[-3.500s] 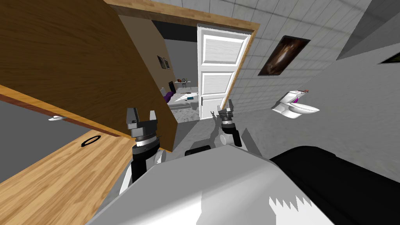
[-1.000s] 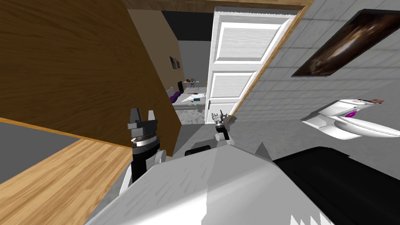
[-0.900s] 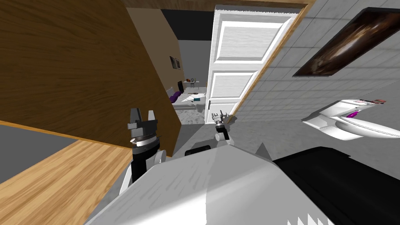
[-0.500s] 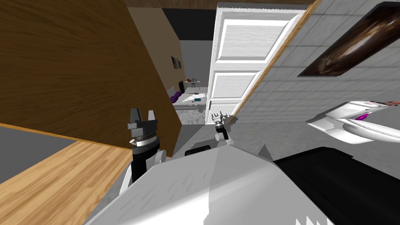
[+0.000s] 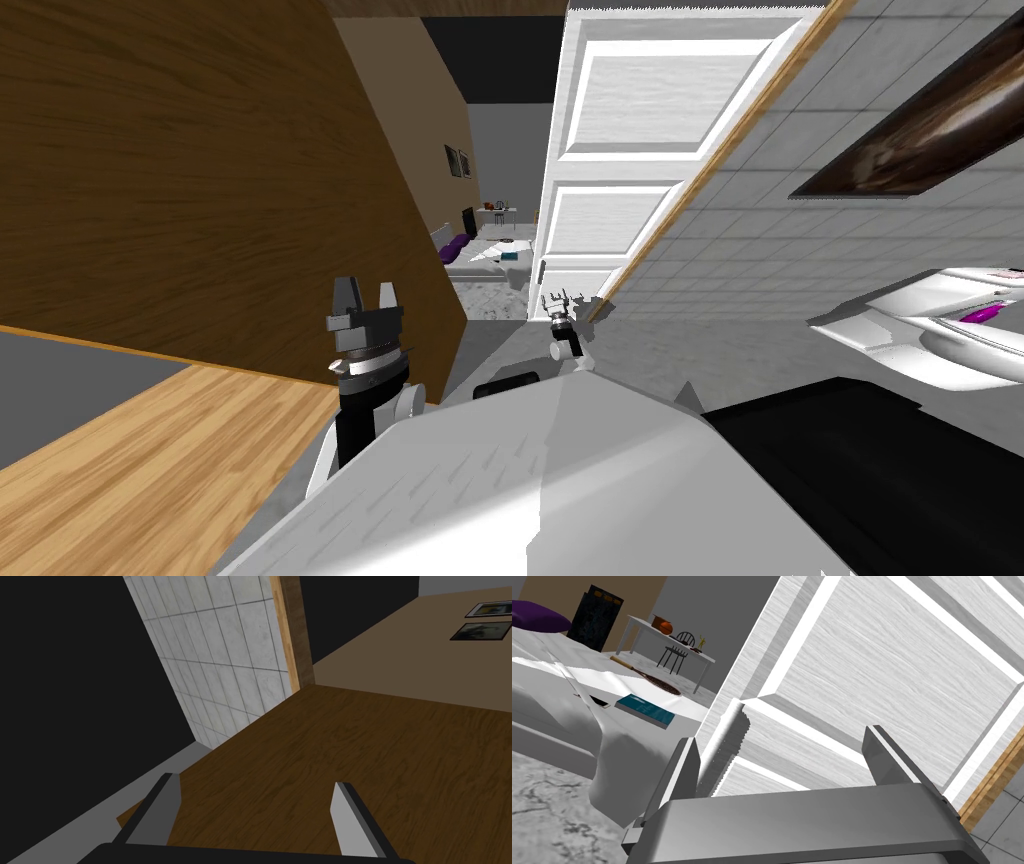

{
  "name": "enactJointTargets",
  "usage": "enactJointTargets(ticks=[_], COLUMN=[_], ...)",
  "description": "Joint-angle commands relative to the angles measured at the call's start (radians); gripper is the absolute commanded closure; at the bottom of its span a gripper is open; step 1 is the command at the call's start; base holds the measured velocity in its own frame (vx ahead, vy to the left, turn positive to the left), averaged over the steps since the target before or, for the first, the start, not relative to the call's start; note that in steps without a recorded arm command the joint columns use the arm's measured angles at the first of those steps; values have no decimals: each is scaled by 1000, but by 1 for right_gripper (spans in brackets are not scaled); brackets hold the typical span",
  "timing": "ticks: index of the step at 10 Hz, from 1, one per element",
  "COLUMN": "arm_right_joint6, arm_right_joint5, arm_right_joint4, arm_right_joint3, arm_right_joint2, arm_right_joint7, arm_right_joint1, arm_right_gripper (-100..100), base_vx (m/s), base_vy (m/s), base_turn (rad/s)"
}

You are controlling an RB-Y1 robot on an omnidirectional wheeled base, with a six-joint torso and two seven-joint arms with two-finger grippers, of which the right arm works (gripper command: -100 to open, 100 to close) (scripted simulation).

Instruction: Pull the door open

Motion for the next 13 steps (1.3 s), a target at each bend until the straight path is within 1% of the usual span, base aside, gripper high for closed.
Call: enactJointTargets(ticks=[1,2,4,5,6,7,9,10,11,12,13], arm_right_joint6=[-16,-16,-38,-38,-49,-49,-71,-71,-82,-82,-93], arm_right_joint5=[-20,-20,-46,-46,-59,-59,-83,-83,-96,-96,-108], arm_right_joint4=[50,63,127,142,177,181,249,257,295,295,328], arm_right_joint3=[-1,-1,-2,-2,-3,-3,-4,-4,-4,-4,-5], arm_right_joint2=[-4,-4,-12,-12,-15,-15,-22,-22,-25,-25,-29], arm_right_joint7=[-45,-45,-100,-100,-127,-127,-180,-180,-207,-207,-233], arm_right_joint1=[-21,-21,-49,-49,-63,-63,-90,-90,-103,-103,-117], arm_right_gripper=[-100,-100,-100,-100,-100,-100,-100,-100,-100,-100,-100], base_vx=[100,64,56,59,49,34,65,63,54,39,42], base_vy=[-34,-29,-32,-29,-19,-12,-21,-30,-25,-19,-23], base_turn=[99,41,67,55,58,30,76,37,35,38,72])
